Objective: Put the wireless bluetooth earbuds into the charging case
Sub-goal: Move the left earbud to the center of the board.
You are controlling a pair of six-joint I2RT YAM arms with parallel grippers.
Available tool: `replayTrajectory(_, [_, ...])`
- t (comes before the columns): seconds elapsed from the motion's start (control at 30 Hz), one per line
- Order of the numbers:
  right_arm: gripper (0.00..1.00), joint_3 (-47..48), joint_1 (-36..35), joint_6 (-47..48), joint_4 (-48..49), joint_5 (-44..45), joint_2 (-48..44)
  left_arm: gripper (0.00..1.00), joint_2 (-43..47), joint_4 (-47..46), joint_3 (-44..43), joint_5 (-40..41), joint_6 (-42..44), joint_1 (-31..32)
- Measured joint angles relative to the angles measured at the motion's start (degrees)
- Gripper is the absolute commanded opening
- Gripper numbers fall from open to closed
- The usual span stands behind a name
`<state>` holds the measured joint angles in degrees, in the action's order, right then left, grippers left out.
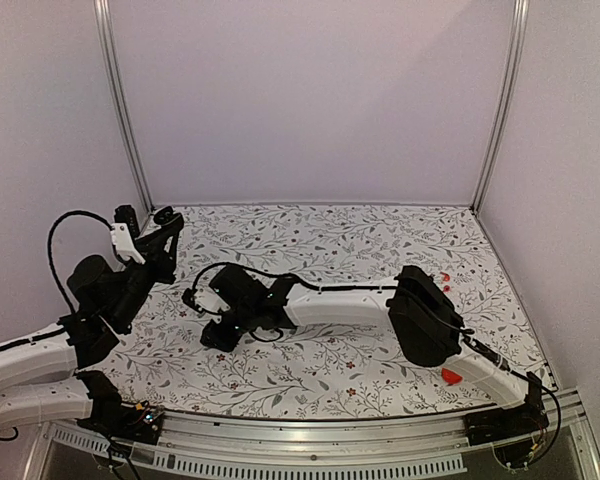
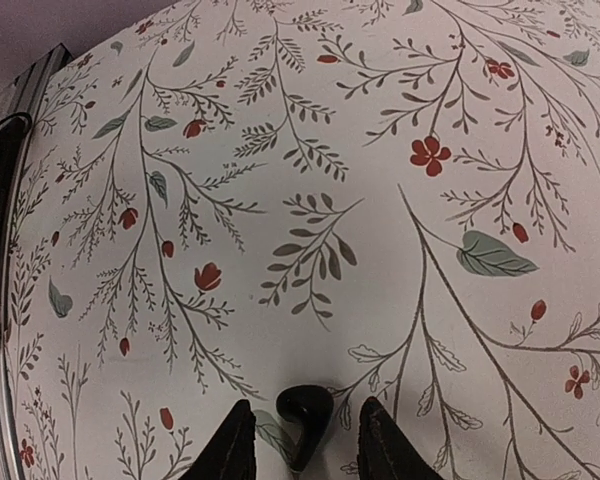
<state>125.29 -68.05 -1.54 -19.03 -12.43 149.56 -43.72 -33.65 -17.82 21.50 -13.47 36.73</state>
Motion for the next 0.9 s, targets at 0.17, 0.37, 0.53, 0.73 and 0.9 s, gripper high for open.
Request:
replayTrajectory(0.17, [0.28, 4.2, -0.2, 1.9, -1.1, 0.4, 3.3, 0.23, 0.0, 0.0, 0.1, 0.0, -0.1, -0.1])
replayTrajectory(0.37, [0.16, 5.0, -0.3, 4.2, -1.4, 1.6, 3.9, 0.22, 0.0, -0.2, 0.9, 0.0, -0.3, -0.3])
replayTrajectory(0.53, [0.09, 3.9, -0.3, 5.1, -0.6, 1.9, 3.6, 0.23, -0.2, -0.5, 0.9, -0.1, -0.3, -0.3])
replayTrajectory(0.73, [0.08, -7.6, 0.3, 4.3, 2.5, 1.6, -3.0, 0.23, -1.2, -1.1, 0.9, -1.1, -0.3, -0.4])
replayTrajectory(0.9, [0.09, -22.8, 1.2, 3.1, 3.5, 1.6, -12.7, 0.23, -1.4, -1.1, 0.9, -1.6, -0.3, -0.4])
